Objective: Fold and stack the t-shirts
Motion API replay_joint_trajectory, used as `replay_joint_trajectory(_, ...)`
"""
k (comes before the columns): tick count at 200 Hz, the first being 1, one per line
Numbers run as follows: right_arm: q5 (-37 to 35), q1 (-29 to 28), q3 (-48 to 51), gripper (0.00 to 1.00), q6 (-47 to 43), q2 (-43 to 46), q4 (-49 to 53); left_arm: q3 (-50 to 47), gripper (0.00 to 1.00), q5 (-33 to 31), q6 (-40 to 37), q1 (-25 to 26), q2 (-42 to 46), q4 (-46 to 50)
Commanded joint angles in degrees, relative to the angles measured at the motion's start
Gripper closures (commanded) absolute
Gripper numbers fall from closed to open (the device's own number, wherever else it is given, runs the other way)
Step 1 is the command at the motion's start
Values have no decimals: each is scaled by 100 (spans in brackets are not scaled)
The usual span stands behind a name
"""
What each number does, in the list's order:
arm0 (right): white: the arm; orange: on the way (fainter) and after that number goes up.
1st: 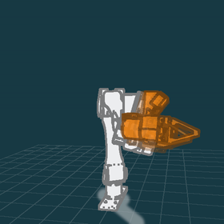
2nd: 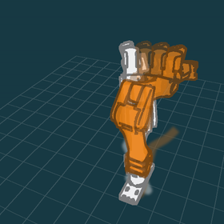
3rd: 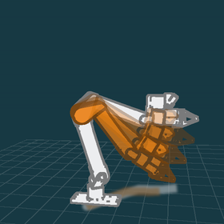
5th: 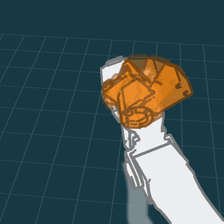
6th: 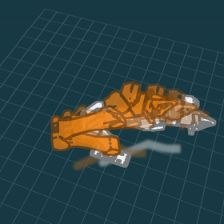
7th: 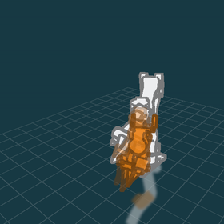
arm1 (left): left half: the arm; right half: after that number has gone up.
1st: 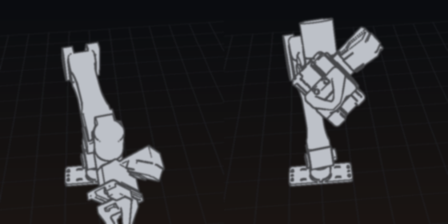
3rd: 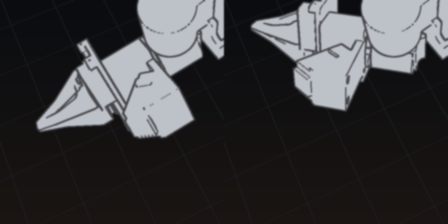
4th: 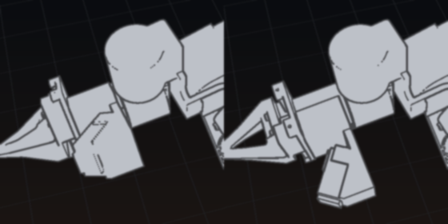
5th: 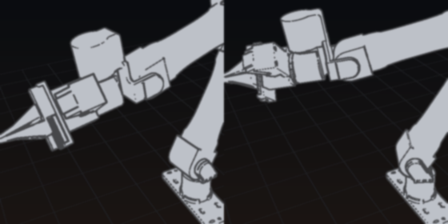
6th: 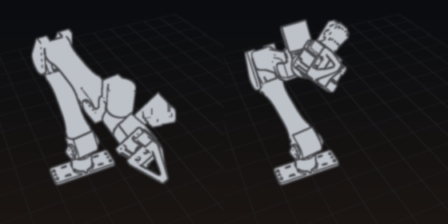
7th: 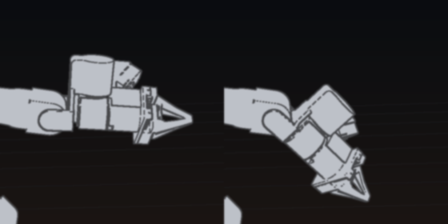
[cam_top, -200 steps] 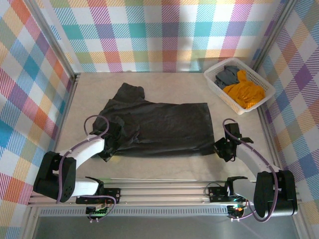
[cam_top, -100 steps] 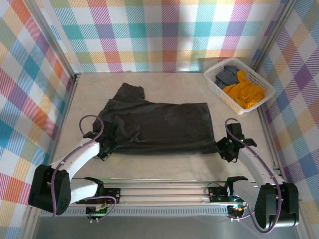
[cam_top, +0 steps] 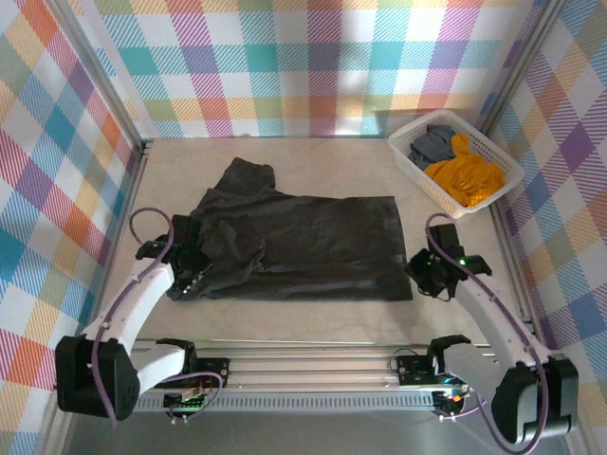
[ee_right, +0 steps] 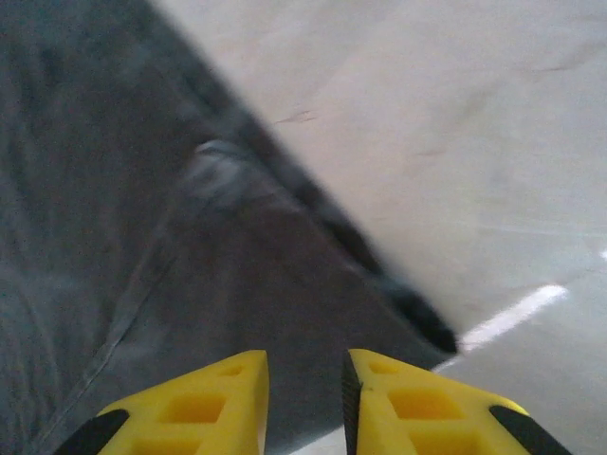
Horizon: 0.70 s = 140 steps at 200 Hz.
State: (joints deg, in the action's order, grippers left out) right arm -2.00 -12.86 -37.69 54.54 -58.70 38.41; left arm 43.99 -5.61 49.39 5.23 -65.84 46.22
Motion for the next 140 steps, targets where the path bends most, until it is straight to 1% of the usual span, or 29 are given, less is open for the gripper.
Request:
replay_joint_trajectory(1,182,-637,-465,73,-217,-799,-556,114,74,565,-474,-390,-693,-249)
replay_joint_trajectory(12,280,-841,-646,74,-194,-1310,-714,249,79,609,-522,-454,-1073,-341)
replay_joint_trajectory(23,379,-858,-713,74,-130,-1714,-858,372,79,666,-568,-469,-1416,-492)
replay_joint_trajectory(48,326,-841,-841,75,-179,-2452,-1072,486,81,834,-562,-470,-1941,-827)
replay_joint_trajectory(61,421,-807,-899,75,-161,-2838,-1031,423,81,715,-537,-458,-2060,-868)
replay_joint_trajectory(84,620,-720,-892,73,10,-3403,-751,62,81,303,-389,-471,-2122,-808)
replay_joint_trajectory(106,569,-716,-743,73,198,-3488,-387,-454,80,120,-202,-471,-1865,-867)
replay_joint_trajectory(140,652,-718,-205,70,411,-2847,-288,-1060,80,92,47,-469,-1074,-780)
